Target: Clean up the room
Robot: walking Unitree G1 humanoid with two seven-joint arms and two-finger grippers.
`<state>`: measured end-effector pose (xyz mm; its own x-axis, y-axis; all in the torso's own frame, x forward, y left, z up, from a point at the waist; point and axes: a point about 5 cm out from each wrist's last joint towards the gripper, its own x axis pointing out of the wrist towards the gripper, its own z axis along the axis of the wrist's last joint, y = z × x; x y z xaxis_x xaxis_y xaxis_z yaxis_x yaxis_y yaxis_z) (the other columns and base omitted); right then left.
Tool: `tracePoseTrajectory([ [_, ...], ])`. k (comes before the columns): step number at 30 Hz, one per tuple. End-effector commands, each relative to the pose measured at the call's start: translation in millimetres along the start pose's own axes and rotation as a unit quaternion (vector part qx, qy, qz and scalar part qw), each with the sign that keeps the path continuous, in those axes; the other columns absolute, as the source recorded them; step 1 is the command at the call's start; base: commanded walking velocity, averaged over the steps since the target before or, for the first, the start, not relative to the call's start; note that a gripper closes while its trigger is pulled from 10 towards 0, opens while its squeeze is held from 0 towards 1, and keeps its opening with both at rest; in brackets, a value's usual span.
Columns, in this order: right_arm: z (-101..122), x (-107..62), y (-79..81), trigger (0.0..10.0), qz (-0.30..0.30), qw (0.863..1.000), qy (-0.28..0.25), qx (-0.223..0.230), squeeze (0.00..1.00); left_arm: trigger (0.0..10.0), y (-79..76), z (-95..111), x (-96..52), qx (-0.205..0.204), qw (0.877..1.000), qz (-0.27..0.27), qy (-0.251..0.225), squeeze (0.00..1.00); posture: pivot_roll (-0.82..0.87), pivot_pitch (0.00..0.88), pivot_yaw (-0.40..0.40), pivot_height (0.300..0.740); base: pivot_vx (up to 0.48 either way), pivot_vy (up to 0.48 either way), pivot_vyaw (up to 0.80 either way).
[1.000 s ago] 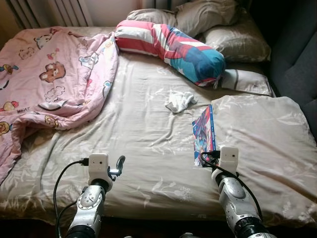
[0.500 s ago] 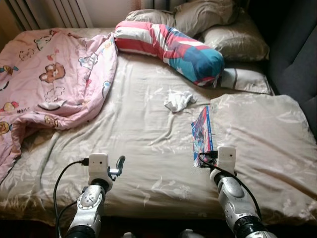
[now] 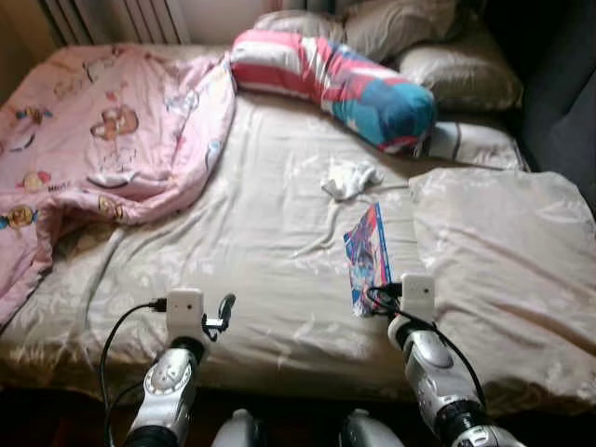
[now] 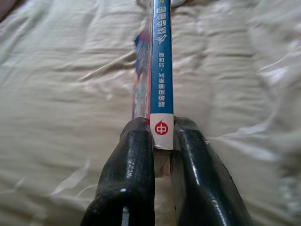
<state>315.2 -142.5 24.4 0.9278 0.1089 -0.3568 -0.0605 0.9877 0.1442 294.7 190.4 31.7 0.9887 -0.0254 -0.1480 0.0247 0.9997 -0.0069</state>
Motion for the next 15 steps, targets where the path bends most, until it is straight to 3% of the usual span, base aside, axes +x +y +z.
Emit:
tracePoseTrajectory([
  [1,5.1,3.4,4.5,10.0,0.019,1.000,-0.001,0.014,0.00,10.0,1.6,-3.2,-2.3,0.010,1.000,-0.005,0.010,0.00,-0.02,0.171,0.021,0.646,0.000,0.000,0.00],
  [9,8.1,9.4,-0.8,10.0,0.027,0.997,0.043,0.064,0.00,10.0,6.8,-1.4,-2.9,0.015,1.000,-0.003,0.009,0.00,0.00,0.192,0.030,0.646,0.000,0.000,0.00],
  [15,13.2,10.9,-10.2,10.0,0.009,0.994,0.044,0.094,0.00,10.0,13.1,-2.4,-6.5,0.022,1.000,0.000,0.011,0.00,0.02,0.207,0.045,0.646,0.000,0.000,0.00],
])
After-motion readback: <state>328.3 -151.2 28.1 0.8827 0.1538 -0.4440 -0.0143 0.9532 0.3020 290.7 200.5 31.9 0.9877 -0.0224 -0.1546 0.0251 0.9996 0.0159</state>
